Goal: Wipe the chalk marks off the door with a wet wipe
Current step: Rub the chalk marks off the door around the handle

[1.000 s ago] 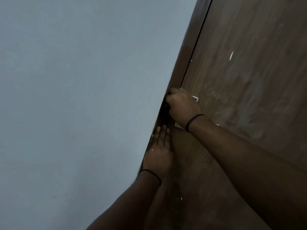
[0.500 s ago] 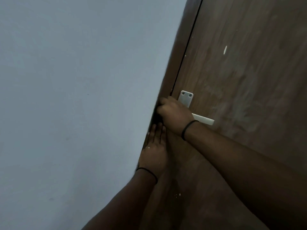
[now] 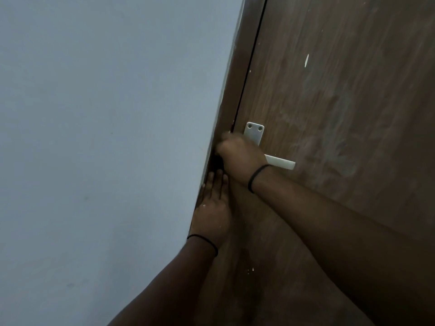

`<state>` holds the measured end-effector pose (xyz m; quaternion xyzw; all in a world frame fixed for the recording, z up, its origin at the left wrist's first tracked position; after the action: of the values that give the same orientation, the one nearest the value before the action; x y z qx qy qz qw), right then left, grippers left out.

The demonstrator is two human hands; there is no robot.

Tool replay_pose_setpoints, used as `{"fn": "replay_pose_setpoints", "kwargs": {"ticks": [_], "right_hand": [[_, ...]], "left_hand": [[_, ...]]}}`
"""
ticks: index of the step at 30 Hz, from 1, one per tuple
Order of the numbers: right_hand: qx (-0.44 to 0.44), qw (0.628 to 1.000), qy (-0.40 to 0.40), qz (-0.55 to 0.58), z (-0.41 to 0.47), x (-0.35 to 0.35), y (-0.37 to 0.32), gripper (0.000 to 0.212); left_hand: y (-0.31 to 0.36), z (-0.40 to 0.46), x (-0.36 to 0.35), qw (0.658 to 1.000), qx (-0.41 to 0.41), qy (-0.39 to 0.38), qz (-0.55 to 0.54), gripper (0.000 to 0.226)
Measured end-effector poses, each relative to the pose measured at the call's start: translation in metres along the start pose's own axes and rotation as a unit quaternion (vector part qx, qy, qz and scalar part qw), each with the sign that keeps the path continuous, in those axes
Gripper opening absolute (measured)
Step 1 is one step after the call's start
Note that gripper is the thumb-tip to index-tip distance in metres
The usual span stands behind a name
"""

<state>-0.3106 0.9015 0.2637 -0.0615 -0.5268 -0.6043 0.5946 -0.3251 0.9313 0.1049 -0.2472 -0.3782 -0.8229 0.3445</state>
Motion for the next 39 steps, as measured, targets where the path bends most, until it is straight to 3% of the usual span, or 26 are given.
{"fn": "replay_pose_setpoints", "kwargs": {"ticks": [4,10,15,22,29,34,39], "right_hand": [[0.018,0.999,-0.042,0.005,0.002,0.001,-0.002,0.012],[0.004,0.999,0.034,0.011,0.002,0.010,0.018,0.012],[-0.087,0.982,0.157,0.051,0.010,0.020,0.052,0.019],[-0.091,0.992,0.082,0.015,-0.002,0.010,0.027,0.009],[-0.183,0.974,0.101,0.089,-0.002,0.012,0.050,0.017],[-0.119,0.991,0.032,0.043,-0.008,0.005,0.036,0.016],[0.001,0.999,0.041,-0.035,-0.009,0.004,0.015,0.018]], "left_hand": [[0.001,0.000,0.000,1.000,0.004,-0.010,-0.010,0.070],[-0.001,0.000,-0.002,1.000,-0.001,-0.014,0.014,0.076],[-0.002,-0.002,-0.004,1.000,0.002,-0.001,0.019,0.074],[0.001,-0.001,-0.001,1.000,0.002,-0.002,0.008,0.072],[0.000,-0.001,0.000,0.999,0.010,-0.022,0.031,0.073],[-0.001,-0.003,-0.004,0.999,0.010,-0.030,0.038,0.078],[-0.001,-0.002,-0.004,0.999,0.008,-0.029,0.021,0.080]]}}
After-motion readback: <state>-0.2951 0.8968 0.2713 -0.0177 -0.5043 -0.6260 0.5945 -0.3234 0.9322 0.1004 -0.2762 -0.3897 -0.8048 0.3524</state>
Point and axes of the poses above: each hand's wrist, its own z-axis towards the middle knuckle, its own x-axis out of the back of the hand, y = z × x, the point moved 5 cm from there along z, towards the middle knuckle, and after that the axes turned 14 degrees about x, right-handed, at the moved point
